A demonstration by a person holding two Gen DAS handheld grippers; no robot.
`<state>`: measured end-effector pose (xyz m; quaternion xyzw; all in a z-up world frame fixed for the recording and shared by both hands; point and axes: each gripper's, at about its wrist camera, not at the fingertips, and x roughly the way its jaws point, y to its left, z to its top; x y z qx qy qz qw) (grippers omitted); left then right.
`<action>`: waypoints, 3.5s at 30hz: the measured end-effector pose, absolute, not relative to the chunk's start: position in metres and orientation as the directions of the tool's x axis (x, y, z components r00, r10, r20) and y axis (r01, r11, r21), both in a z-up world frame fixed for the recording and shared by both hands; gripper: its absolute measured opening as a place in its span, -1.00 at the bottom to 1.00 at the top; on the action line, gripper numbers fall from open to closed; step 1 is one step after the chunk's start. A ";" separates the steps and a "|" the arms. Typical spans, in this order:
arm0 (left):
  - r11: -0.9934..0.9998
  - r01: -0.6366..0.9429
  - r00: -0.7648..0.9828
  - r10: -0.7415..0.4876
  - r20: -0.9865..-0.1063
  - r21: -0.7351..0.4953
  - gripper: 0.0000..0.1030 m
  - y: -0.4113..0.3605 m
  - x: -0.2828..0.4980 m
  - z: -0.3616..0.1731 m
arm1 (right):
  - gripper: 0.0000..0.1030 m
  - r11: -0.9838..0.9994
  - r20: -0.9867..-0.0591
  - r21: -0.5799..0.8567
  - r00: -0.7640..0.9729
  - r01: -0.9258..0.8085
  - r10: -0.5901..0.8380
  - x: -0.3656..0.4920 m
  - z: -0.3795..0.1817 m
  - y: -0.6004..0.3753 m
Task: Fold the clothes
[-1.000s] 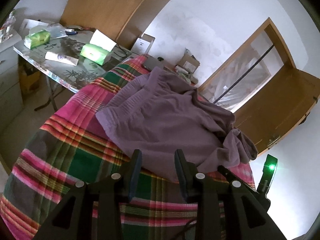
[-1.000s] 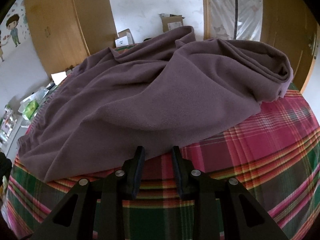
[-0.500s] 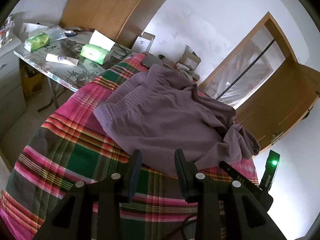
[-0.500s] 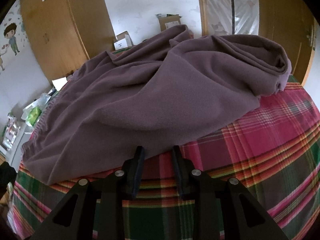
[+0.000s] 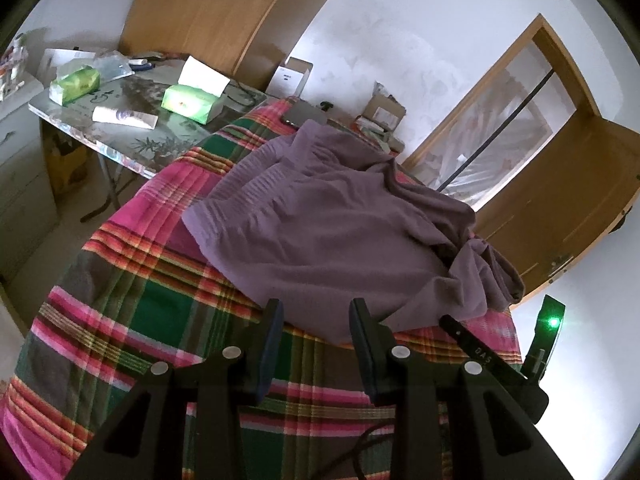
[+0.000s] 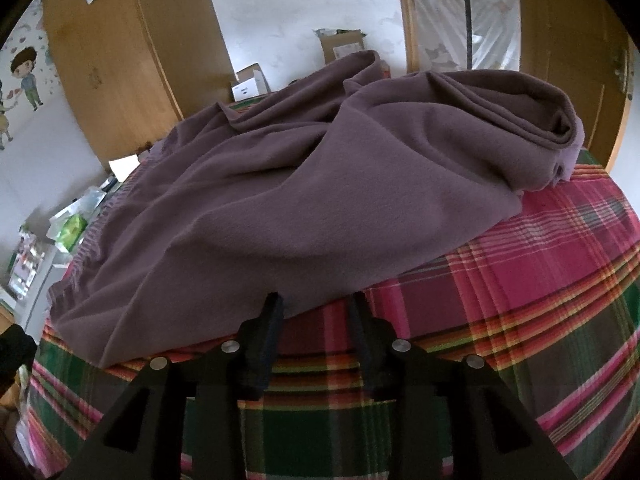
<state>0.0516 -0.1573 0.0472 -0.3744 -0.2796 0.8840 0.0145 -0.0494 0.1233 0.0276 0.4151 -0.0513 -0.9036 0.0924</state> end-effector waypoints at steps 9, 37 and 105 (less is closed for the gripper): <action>-0.845 0.198 -0.711 0.225 -0.666 -0.497 -0.33 -0.154 0.055 0.052 | -0.29 -0.975 -0.717 0.161 -0.660 0.156 -0.224 -0.037 0.036 0.119; -0.846 0.214 -0.684 0.227 -0.693 -0.488 -0.33 -0.153 0.056 0.060 | -0.28 -0.947 -0.645 0.155 -0.697 0.281 -0.312 0.001 0.079 0.136; -0.653 0.448 -0.667 0.211 -0.715 -0.611 -0.76 -0.246 -0.002 0.005 | -0.90 -0.931 -0.743 0.322 -0.565 0.170 -0.360 -0.040 0.055 0.094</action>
